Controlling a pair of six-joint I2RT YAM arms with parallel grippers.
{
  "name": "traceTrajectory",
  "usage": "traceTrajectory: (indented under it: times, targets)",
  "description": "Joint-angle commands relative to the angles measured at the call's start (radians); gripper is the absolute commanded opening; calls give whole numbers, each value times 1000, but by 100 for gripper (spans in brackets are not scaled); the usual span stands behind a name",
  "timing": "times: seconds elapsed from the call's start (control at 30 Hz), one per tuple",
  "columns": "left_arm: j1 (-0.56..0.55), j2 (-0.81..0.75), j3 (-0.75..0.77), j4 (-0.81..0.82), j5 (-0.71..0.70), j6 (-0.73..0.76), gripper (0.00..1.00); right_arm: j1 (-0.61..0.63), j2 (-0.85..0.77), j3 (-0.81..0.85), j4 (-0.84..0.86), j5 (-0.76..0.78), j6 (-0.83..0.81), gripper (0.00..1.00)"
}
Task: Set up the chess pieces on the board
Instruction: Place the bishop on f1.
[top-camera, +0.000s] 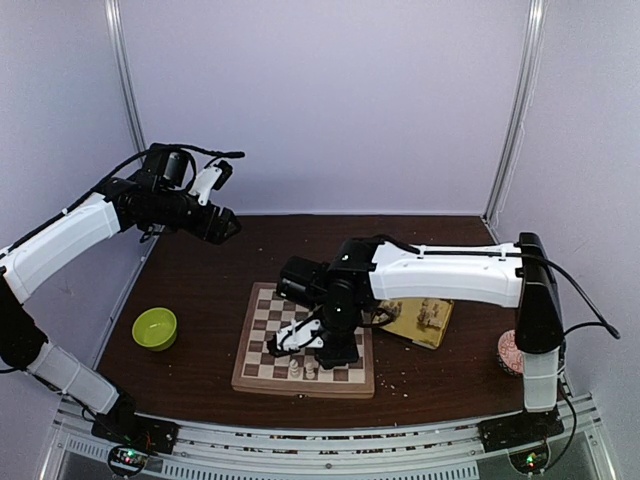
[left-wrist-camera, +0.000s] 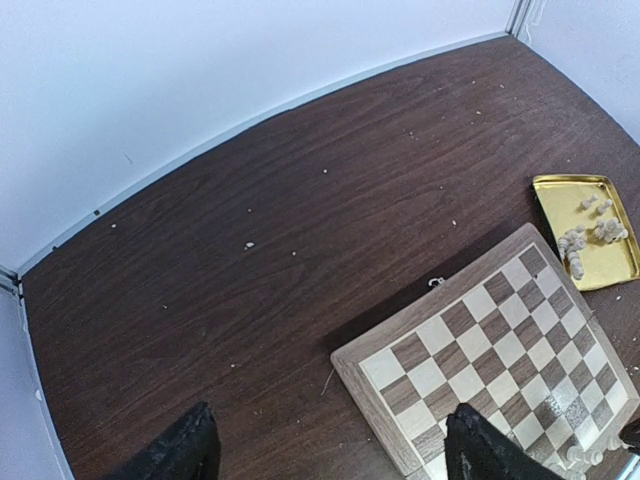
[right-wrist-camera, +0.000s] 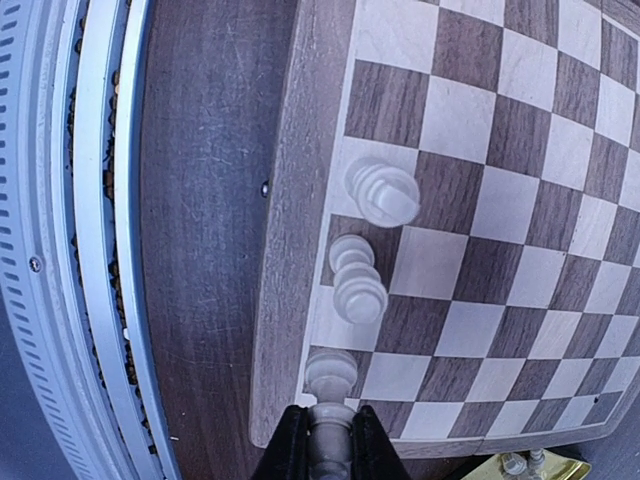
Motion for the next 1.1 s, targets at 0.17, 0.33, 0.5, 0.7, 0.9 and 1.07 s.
traceTrajectory:
  times: [0.17,0.33,0.5,0.7,0.9,1.07]
  targets:
    - [1,-21,6,19,10,3,79,24,44,33,-23,31,-11,5]
    - [2,-21,6,18,12,3,79,24,65,36,-18,46,-10,6]
    - [2,-22,5,18,12,2,79,25,79,36,-13,52,-11,6]
    - [2,-21,6,19,13,2,80,24,86,30,0,74,-13,6]
    - [2,-20,6,19,16,2,80,25,92,27,9,87,-13,7]
    - [2,-20,6,19,16,3,79,24,99,25,19,90,-13,8]
